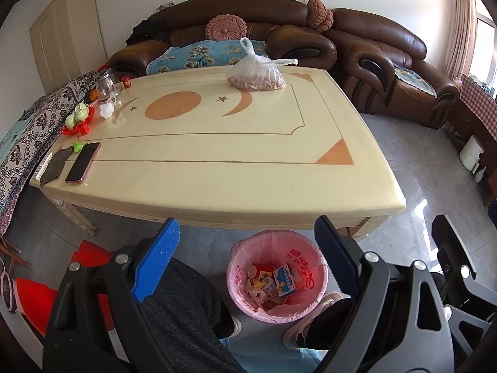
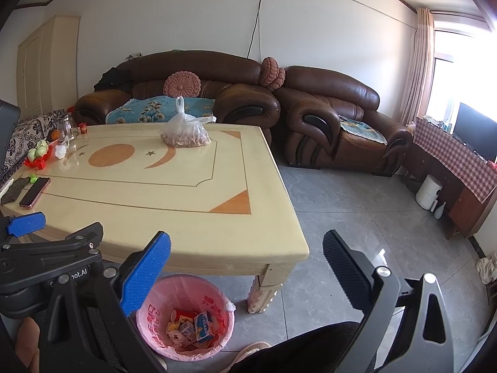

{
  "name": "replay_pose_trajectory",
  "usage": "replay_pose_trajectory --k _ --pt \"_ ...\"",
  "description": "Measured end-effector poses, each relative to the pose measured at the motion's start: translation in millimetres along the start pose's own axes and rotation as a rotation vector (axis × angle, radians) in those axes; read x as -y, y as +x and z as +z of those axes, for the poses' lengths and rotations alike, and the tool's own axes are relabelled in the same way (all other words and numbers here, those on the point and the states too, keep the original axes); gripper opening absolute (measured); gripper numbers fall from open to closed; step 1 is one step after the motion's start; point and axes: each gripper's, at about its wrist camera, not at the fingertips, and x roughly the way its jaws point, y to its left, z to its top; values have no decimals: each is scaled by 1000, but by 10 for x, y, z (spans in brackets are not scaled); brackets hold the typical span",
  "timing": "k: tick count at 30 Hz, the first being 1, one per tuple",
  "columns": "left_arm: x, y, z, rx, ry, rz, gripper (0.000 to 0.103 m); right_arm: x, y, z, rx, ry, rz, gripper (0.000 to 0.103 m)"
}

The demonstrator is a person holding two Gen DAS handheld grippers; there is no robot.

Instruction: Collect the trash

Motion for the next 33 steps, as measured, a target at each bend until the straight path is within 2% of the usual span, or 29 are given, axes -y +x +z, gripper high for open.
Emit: replay_pose_trajectory --k 10,16,21,33 --pt "-18 8 0 -1 2 1 86 -1 -2 2 1 0 -1 96" --pt "-47 -19 -5 33 -8 -6 87 -2 -4 2 5 6 4 96" --pt "-45 -22 -4 44 -3 19 89 -12 1 -11 2 6 6 96" --pt "-47 74 -5 -18 14 12 92 -27 16 -11 0 13 18 96"
